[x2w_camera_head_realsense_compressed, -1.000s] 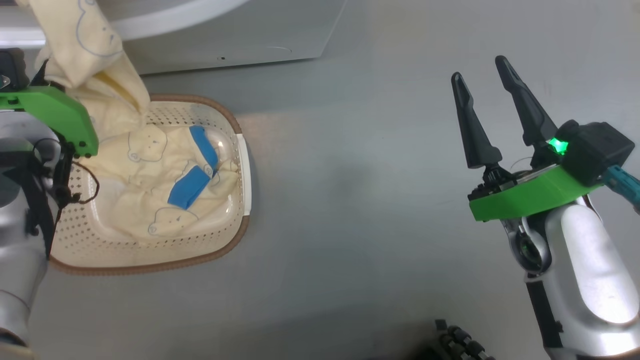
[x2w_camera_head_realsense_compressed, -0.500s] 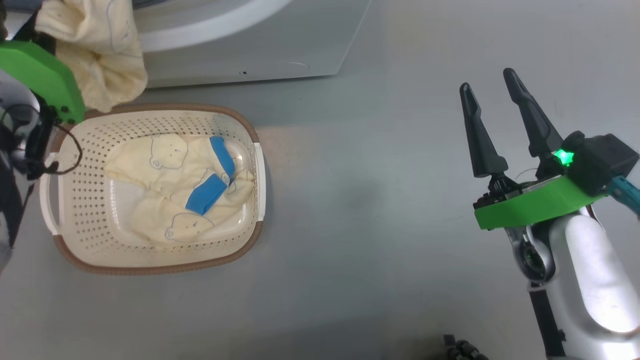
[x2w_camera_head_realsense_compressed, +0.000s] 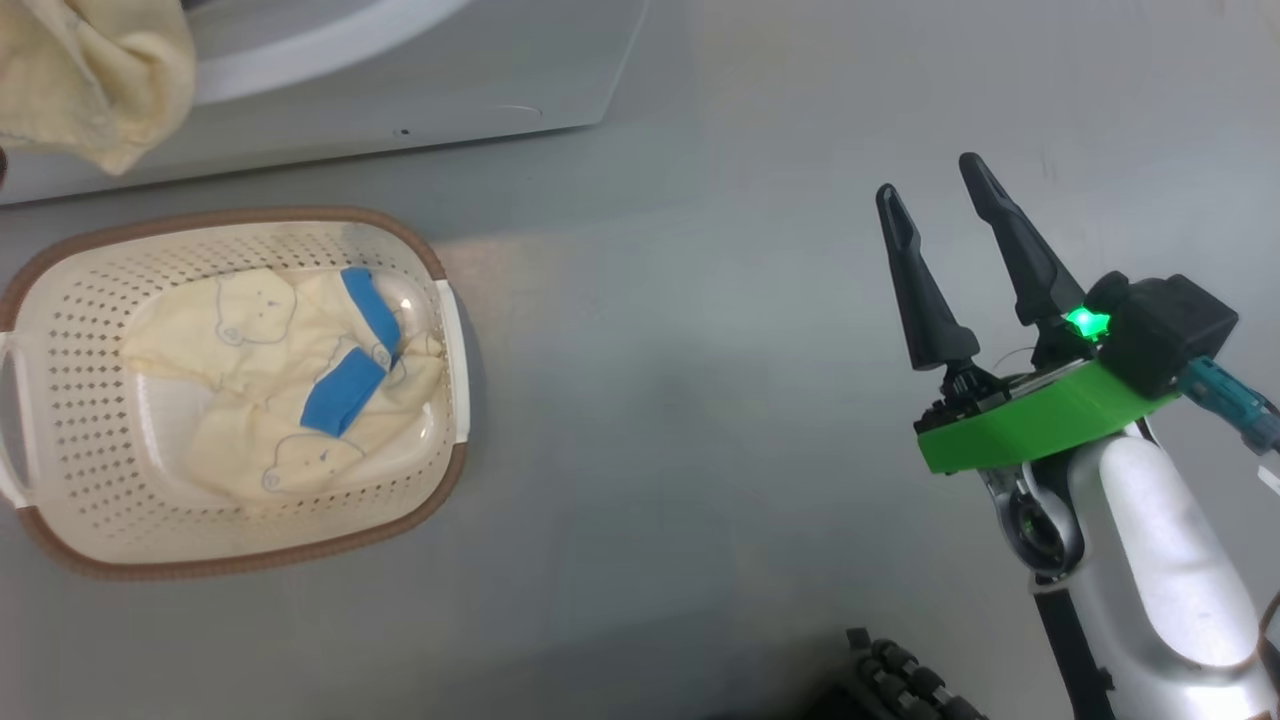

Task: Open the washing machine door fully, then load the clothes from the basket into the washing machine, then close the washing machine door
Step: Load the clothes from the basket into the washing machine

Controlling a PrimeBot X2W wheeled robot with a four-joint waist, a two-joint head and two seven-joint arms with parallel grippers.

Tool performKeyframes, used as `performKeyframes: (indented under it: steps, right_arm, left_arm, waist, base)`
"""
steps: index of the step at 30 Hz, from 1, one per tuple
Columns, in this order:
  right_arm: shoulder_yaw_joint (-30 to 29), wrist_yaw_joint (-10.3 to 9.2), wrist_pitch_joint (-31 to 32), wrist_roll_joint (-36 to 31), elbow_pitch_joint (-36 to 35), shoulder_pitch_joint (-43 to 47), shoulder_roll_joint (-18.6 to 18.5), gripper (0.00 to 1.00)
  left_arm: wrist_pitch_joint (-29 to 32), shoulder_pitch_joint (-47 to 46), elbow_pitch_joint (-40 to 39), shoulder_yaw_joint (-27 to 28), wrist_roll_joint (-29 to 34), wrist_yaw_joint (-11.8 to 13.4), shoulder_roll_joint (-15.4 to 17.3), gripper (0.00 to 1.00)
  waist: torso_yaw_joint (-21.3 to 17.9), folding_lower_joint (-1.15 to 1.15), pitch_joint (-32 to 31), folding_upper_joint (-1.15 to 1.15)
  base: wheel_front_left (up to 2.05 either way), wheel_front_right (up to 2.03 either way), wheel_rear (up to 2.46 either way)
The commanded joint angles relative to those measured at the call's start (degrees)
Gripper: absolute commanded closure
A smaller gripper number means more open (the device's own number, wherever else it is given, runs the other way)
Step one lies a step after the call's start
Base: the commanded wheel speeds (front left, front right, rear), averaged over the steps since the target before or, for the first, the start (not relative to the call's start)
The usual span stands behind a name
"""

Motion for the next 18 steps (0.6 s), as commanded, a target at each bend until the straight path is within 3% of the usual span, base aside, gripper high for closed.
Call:
performKeyframes:
  steps: [1, 12, 18]
  right_arm:
    - [1.3, -0.16, -0.5, 0.5, -1.5, -0.3, -0.3, 0.0]
    - [4.3, -0.16, -0.6, 2.9, -2.3, -2.5, -0.3, 0.0]
    - [5.9, -0.16, -0.6, 3.8, -2.6, -3.3, -0.3, 0.0]
  left_arm:
    - [-0.1, -2.8, -1.5, 2.7, -0.1, 0.7, 3.8, 1.0]
    - [-2.1, -12.4, 4.4, 4.1, 1.8, -0.9, 7.4, 1.0]
    - [-6.1, -17.2, 7.3, 4.2, 3.9, -1.2, 8.5, 1.0]
  waist:
    - [-1.3, 0.0, 1.2, 0.0]
    - [-6.3, 0.0, 7.0, 0.0]
    - [-8.2, 0.0, 9.2, 0.0]
  base:
    - [0.0, 0.0, 0.0]
    - [0.0, 0.0, 0.0]
    - [0.0, 0.0, 0.0]
